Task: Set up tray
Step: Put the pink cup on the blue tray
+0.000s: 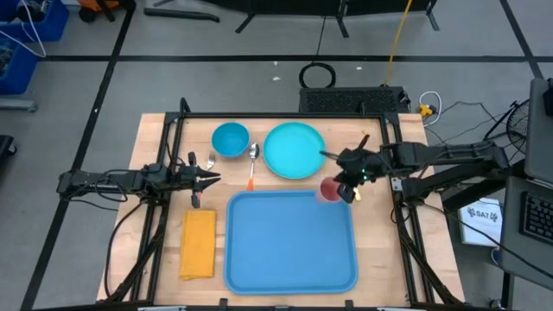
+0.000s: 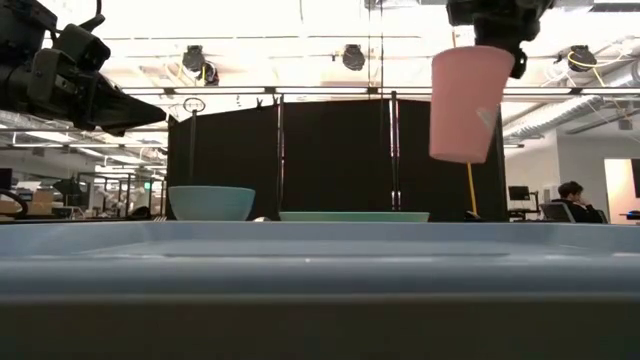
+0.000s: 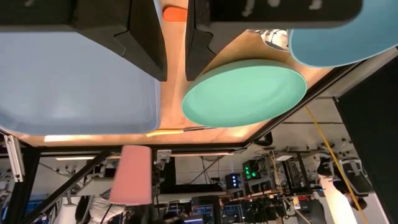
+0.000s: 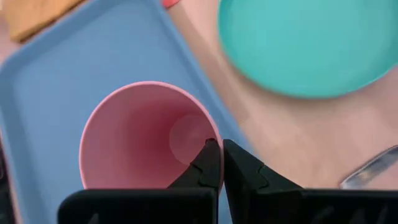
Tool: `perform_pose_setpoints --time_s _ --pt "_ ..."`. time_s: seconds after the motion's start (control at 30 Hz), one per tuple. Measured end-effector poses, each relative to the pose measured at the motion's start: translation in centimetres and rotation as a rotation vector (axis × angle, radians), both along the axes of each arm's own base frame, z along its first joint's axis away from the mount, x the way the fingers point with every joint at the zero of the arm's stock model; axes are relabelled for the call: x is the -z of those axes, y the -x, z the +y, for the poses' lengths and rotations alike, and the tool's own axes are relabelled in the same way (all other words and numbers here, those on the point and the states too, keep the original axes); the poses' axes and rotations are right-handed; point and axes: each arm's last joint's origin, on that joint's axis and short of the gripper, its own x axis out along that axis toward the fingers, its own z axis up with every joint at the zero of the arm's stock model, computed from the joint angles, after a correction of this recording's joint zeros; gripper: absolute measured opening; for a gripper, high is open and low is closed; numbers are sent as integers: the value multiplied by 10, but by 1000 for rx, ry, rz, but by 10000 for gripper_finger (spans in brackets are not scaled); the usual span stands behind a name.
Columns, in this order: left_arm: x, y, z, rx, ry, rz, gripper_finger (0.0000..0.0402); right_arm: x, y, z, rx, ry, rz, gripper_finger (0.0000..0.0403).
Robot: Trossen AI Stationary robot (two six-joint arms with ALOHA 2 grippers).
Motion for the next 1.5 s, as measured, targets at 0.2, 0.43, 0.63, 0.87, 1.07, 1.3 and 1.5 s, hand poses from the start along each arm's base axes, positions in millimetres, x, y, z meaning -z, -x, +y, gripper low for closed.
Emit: perform_pose_setpoints --time_s 0.2,0.43,0.63,0.87,1.07,1.3,1.5 --pt "0 0 0 0 2 -1 63 19 -5 11 17 -21 176 0" --pt "0 0 0 0 2 0 63 39 -21 12 4 -1 276 0" --pt "0 0 0 0 2 0 63 49 -32 13 -14 8 302 0" --pt "0 0 0 0 2 0 63 56 -36 14 -14 16 324 0" --pt "0 0 0 0 2 0 63 68 -40 14 -28 17 278 0" --pt "0 0 0 0 2 0 63 72 -38 14 -28 19 294 0" --pt "0 0 0 0 2 0 63 72 -37 14 -37 20 300 2"
